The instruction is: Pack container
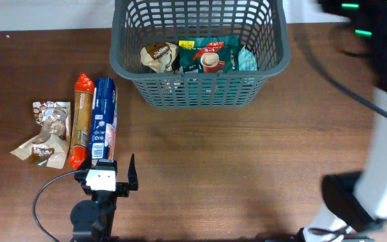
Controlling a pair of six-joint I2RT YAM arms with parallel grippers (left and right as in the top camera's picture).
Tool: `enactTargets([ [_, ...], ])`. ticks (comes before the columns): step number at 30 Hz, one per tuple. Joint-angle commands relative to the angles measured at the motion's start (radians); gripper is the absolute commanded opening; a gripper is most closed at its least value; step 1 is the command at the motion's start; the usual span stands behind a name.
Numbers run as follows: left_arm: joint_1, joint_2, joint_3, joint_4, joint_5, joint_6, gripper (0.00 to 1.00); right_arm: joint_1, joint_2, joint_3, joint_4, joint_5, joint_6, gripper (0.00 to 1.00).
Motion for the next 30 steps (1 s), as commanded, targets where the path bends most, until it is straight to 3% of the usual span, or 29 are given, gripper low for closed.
enactTargets([
  [1, -0.002, -0.006, -0.005, 0.000, -0.007, -0.002, 0.99, -0.179, -0.079, -0.114, -0.004, 0.014, 0.084, 0.66],
  [3, -0.002, -0.006, -0.005, 0.000, -0.007, -0.002, 0.99, -0.299, -0.117, -0.207, -0.007, -0.039, 0.153, 0.72],
  [8, -0.002, -0.006, -0.005, 0.000, -0.007, -0.002, 0.99, -0.517, -0.121, -0.406, -0.047, -0.294, 0.178, 0.74],
  [11, -0.002, -0.006, -0.005, 0.000, -0.007, -0.002, 0.99, -0.579, -0.107, -0.508, -0.050, -0.341, 0.178, 0.99],
  [24, -0.002, -0.006, -0.004, 0.004, 0.000, -0.011, 0.99, -0.590, -0.106, -0.636, -0.057, -0.340, 0.177, 0.99],
  [30, -0.002, 0.000, 0.086, -0.021, -0.005, -0.186, 0.99, -0.589, -0.106, -0.636, -0.057, -0.340, 0.177, 0.99],
])
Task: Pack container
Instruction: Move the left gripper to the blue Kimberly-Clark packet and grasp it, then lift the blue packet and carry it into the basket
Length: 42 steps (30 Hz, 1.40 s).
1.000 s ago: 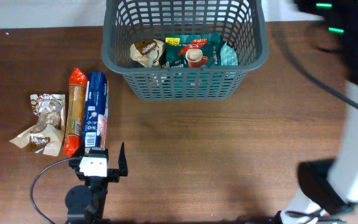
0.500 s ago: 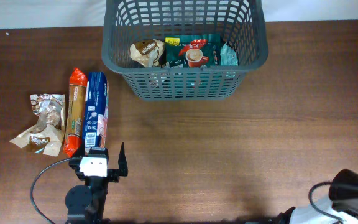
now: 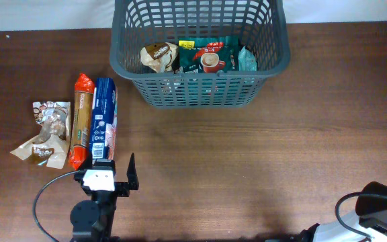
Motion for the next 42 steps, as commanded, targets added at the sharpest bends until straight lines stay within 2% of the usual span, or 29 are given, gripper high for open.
enactTargets([
  [1, -0.002, 0.009, 0.113, -0.045, -0.032, -0.135, 0.99, -0.002, -0.024, -0.008, 0.003, -0.011, 0.008, 0.99],
  [4, -0.002, 0.109, 0.315, -0.152, -0.189, -0.237, 0.99, -0.002, -0.024, -0.008, 0.003, -0.011, 0.008, 0.99],
  [8, -0.002, 0.342, 0.589, -0.263, -0.309, -0.222, 0.99, -0.002, -0.024, -0.008, 0.003, -0.011, 0.008, 0.99],
  [9, -0.002, 0.483, 0.718, -0.327, -0.316, -0.161, 0.99, -0.002, -0.024, -0.008, 0.003, -0.011, 0.008, 0.99],
  [12, -0.002, 0.714, 0.916, -0.416, -0.311, -0.050, 0.99, -0.002, -0.024, -0.008, 0.003, -0.011, 0.008, 0.99],
  [14, -0.002, 0.853, 1.030, -0.478, -0.324, 0.080, 0.99, -0.002, -0.024, -0.008, 0.003, -0.011, 0.008, 0.99],
  [16, 0.008, 0.981, 1.117, -0.519, -0.357, 0.127, 0.99, -0.002, -0.024, -0.008, 0.003, -0.011, 0.008, 0.99],
  [18, 0.037, 1.116, 1.198, -0.586, -0.341, 0.113, 0.99, -0.002, -0.024, -0.008, 0.003, -0.011, 0.008, 0.99],
  [20, 0.069, 1.225, 1.250, -0.632, -0.266, 0.072, 0.99, -0.002, -0.024, -0.008, 0.003, -0.011, 0.008, 0.99],
  [24, 0.142, 1.410, 1.298, -0.670, -0.037, 0.068, 0.99, -0.002, -0.024, -0.008, 0.003, -0.011, 0.008, 0.99],
  [28, 0.168, 1.531, 1.297, -0.671, 0.082, 0.068, 1.00, -0.002, -0.024, -0.008, 0.003, -0.011, 0.008, 0.99],
  [29, 0.168, 1.584, 1.297, -0.671, 0.094, 0.069, 0.78, -0.002, -0.024, -0.008, 0.003, -0.011, 0.008, 0.99],
  [33, 0.161, 1.667, 1.297, -0.690, 0.090, 0.077, 0.79, -0.002, -0.024, -0.008, 0.003, -0.011, 0.008, 0.99],
  [34, 0.159, 1.700, 1.297, -0.694, 0.089, 0.099, 0.86, -0.002, -0.024, -0.008, 0.003, -0.011, 0.008, 0.99],
  [37, 0.160, 1.755, 1.297, -0.693, 0.080, 0.117, 0.86, -0.002, -0.024, -0.008, 0.003, -0.011, 0.008, 0.99],
  [42, 0.160, 1.862, 1.297, -0.682, -0.021, 0.117, 0.87, -0.002, -0.024, -0.008, 0.003, -0.011, 0.008, 0.99],
])
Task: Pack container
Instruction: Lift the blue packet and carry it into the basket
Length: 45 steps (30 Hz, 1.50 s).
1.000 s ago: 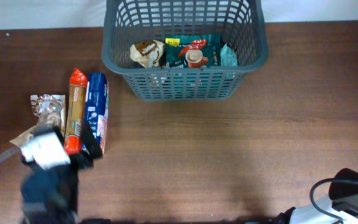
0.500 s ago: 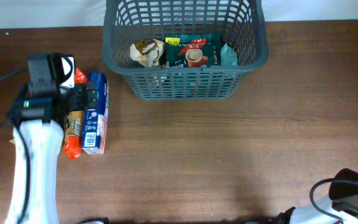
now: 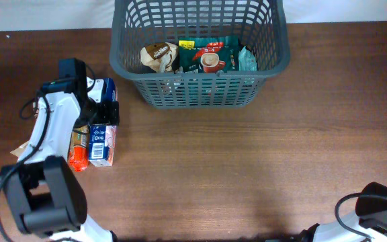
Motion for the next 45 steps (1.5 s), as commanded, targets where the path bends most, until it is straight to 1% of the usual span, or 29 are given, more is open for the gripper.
enactTargets([
  [1, -0.002, 0.074, 0.016, 0.008, -0.064, 0.020, 0.86, -0.002, -0.021, -0.004, 0.003, -0.002, 0.008, 0.99],
  [3, -0.001, 0.102, 0.016, 0.014, -0.062, 0.020, 0.86, -0.002, -0.021, -0.004, 0.003, -0.002, 0.008, 0.99],
  [4, -0.001, 0.119, 0.016, 0.018, -0.063, 0.020, 0.84, -0.002, -0.021, -0.004, 0.003, -0.002, 0.008, 0.99],
  [6, -0.001, 0.149, 0.016, 0.024, -0.058, 0.019, 0.75, -0.002, -0.021, -0.004, 0.003, -0.002, 0.008, 0.99],
  [7, -0.001, 0.163, 0.016, 0.026, -0.051, 0.019, 0.63, -0.002, -0.021, -0.004, 0.003, -0.002, 0.008, 0.99],
  [8, -0.001, 0.174, 0.016, 0.028, -0.050, 0.016, 0.47, -0.002, -0.021, -0.004, 0.003, -0.002, 0.008, 0.99],
  [10, -0.001, 0.185, 0.016, 0.029, -0.024, 0.012, 0.10, -0.002, -0.021, -0.004, 0.003, -0.002, 0.008, 0.99],
  [11, -0.001, 0.184, 0.019, 0.030, -0.005, 0.013, 0.02, -0.002, -0.021, -0.004, 0.003, -0.002, 0.008, 0.99],
  [14, -0.001, 0.163, 0.063, 0.005, 0.029, 0.013, 0.02, -0.002, -0.021, -0.004, 0.003, -0.002, 0.008, 0.99],
  [16, -0.001, 0.145, 0.133, -0.043, 0.028, 0.013, 0.02, -0.002, -0.021, -0.004, 0.003, -0.002, 0.008, 0.99],
  [19, -0.001, 0.111, 0.292, -0.136, 0.027, 0.013, 0.02, -0.002, -0.021, -0.004, 0.003, -0.002, 0.008, 0.99],
  [22, -0.001, 0.070, 0.504, -0.221, 0.024, 0.020, 0.02, -0.002, -0.021, -0.004, 0.003, -0.002, 0.008, 0.99],
  [23, -0.001, 0.059, 0.565, -0.237, 0.009, 0.029, 0.02, -0.002, -0.021, -0.004, 0.003, -0.002, 0.008, 0.99],
  [26, -0.002, 0.015, 0.742, -0.254, -0.113, 0.029, 0.02, -0.002, -0.021, -0.004, 0.003, -0.002, 0.008, 0.99],
  [28, -0.003, -0.016, 0.843, -0.245, -0.141, 0.065, 0.02, -0.002, -0.021, -0.004, 0.003, -0.002, 0.008, 0.99],
  [29, -0.006, -0.029, 0.882, -0.239, -0.132, 0.099, 0.02, -0.002, -0.021, -0.004, 0.003, -0.002, 0.008, 0.99],
  [32, -0.036, -0.074, 0.986, -0.217, -0.037, 0.268, 0.02, -0.002, -0.021, -0.004, 0.003, -0.002, 0.008, 0.99],
  [34, -0.079, -0.104, 1.024, -0.206, 0.057, 0.418, 0.02, -0.002, -0.021, -0.004, 0.003, -0.002, 0.008, 0.99],
  [36, -0.136, -0.132, 1.033, -0.205, 0.154, 0.611, 0.02, -0.002, -0.021, -0.004, 0.003, -0.002, 0.008, 0.99],
  [37, -0.195, -0.144, 1.033, -0.205, 0.201, 0.746, 0.02, -0.002, -0.021, -0.004, 0.003, -0.002, 0.008, 0.99],
  [41, -0.341, -0.131, 1.021, -0.206, 0.201, 0.983, 0.02, -0.002, -0.021, -0.004, 0.003, -0.002, 0.008, 0.99],
  [43, -0.396, -0.103, 1.006, -0.191, 0.165, 1.073, 0.02, -0.002, -0.021, -0.004, 0.003, -0.002, 0.008, 0.99],
  [45, -0.435, -0.056, 0.999, -0.163, 0.120, 1.112, 0.02, -0.002, -0.021, -0.004, 0.003, -0.002, 0.008, 0.99],
])
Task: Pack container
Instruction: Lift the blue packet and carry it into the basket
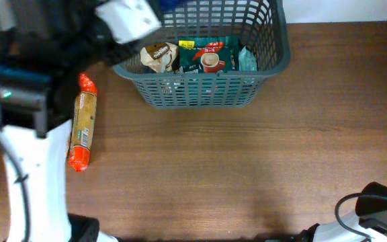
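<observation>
The grey mesh basket point(200, 87) stands at the table's back middle. It holds a brown pouch point(158, 57) and teal and green packets point(215, 59). My left arm is raised high and blurred over the left side. Its left gripper point(154, 9) is at the basket's back left corner, seemingly shut on a blue packet point(180, 5), of which only a strip shows. An orange packet with red ends point(80, 128) lies on the table left of the basket. The right gripper is out of view.
The left arm's white link point(32, 175) and dark housing point(19, 94) cover the table's left edge and anything lying there. Part of the right arm's base point(375, 208) shows at the bottom right corner.
The left gripper was down on the blue packet beside the orange one. It is now raised at the basket's back left corner, and the blue packet is gone from the table.
At first the left gripper rested near the front edge below the packets and the right arm loomed at the right. The right arm then withdrew. Later the left gripper was on the blue packet, and now it is up at the basket with it.
</observation>
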Controlling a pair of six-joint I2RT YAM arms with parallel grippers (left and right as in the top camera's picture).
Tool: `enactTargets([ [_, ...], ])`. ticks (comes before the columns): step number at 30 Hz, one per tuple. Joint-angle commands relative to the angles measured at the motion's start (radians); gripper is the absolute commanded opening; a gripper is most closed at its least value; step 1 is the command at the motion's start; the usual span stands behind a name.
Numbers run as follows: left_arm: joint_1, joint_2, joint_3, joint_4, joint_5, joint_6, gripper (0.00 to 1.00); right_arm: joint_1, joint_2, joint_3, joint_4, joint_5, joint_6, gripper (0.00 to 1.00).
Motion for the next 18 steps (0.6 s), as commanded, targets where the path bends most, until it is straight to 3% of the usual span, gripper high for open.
enactTargets([
  [1, -0.064, 0.106, -0.022, 0.046, -0.047, 0.251, 0.02, -0.002, -0.021, -0.004, 0.003, -0.002, 0.008, 0.99],
  [9, -0.091, 0.382, -0.022, 0.128, -0.175, 0.306, 0.02, -0.002, -0.021, -0.004, 0.003, -0.002, 0.008, 0.99],
  [18, -0.099, 0.609, -0.022, 0.268, -0.256, 0.201, 0.02, -0.002, -0.021, -0.004, 0.003, -0.002, 0.008, 0.99],
])
